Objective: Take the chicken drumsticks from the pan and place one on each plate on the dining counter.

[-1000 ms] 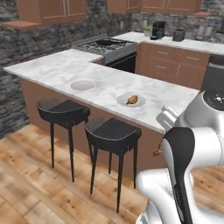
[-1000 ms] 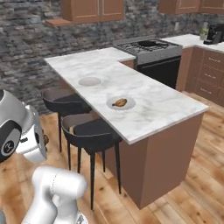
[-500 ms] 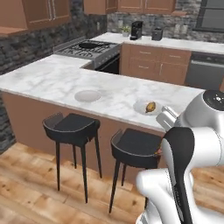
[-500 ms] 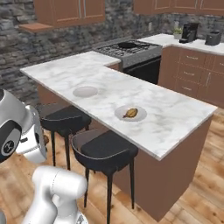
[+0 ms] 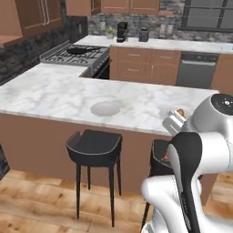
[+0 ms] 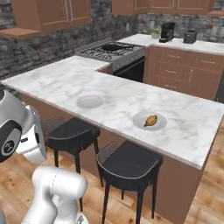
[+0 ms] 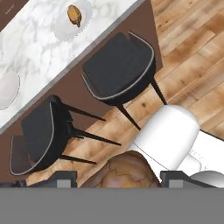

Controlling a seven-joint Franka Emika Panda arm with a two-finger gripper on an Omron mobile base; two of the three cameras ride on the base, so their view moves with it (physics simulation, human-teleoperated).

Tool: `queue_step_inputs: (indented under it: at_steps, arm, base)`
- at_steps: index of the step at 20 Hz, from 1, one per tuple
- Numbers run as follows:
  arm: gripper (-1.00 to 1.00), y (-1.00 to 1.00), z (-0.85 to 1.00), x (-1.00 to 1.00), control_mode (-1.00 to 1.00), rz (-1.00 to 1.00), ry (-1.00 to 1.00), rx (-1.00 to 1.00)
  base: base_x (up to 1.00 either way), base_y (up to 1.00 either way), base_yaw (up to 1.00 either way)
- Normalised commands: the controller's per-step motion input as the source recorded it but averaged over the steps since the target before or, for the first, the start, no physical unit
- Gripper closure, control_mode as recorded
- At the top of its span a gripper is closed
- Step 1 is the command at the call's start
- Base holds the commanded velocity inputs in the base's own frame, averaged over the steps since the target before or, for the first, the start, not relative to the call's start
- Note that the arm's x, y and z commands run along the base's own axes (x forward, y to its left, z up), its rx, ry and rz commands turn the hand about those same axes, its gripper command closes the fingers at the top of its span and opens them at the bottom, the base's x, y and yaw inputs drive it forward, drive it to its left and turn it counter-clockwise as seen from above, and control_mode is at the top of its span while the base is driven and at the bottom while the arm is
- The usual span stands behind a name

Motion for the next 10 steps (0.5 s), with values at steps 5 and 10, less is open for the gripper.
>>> queue_step_inputs:
  at_steps: [5,10]
  arm:
    - [1.00,0.00,0.00,0.00,1.00,0.00,0.00,0.00]
    - [1.00,0.00,0.00,0.00,1.00,0.00,0.00,0.00]
  base:
    - [0.28,1.00,-0.36]
    - [0.42,0.64,-0.19]
